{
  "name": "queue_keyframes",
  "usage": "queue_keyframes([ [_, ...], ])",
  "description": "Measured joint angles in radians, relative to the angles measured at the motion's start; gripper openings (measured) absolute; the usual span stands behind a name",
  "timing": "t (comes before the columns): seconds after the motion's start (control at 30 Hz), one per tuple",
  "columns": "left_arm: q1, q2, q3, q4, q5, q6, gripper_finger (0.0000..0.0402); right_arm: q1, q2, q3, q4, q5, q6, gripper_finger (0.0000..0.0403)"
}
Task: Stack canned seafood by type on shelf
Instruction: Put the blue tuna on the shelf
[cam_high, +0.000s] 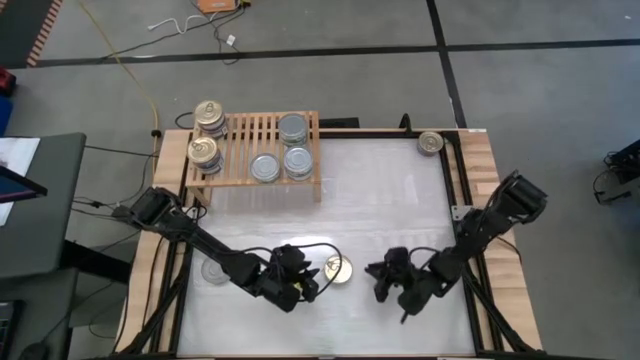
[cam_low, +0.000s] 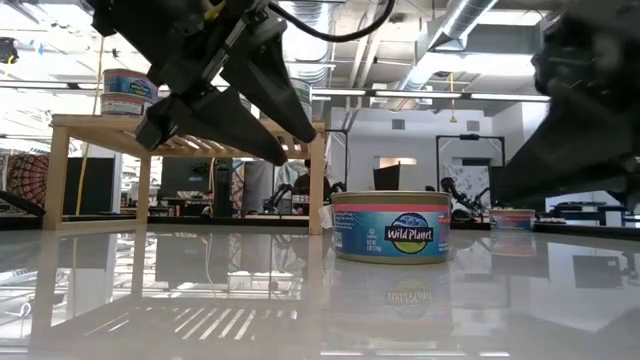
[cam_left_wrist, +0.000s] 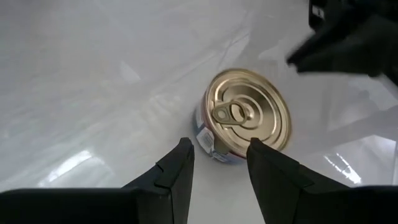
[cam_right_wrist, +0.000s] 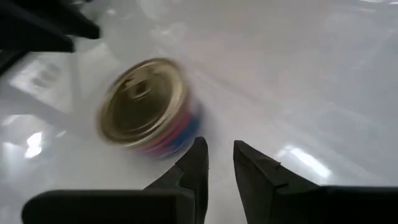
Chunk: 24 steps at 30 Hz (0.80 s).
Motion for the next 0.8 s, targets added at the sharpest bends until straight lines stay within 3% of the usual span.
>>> queue_keyframes([
  [0.13, 0.020, 0.000, 0.000, 0.000, 0.000, 0.041, 0.0141, -0.039, -0.039, 0.000, -0.107, -0.015, 0.005, 0.0100],
  [0.47, 0.064, 0.000, 0.000, -0.001, 0.000, 0.070, 0.0141, -0.115, -0.037, 0.000, -0.104, -0.116, -0.049, 0.0112],
  [0.8, 0.063, 0.000, 0.000, -0.001, 0.000, 0.068, 0.0141, -0.121, -0.037, -0.001, 0.098, -0.207, -0.214, 0.0206],
])
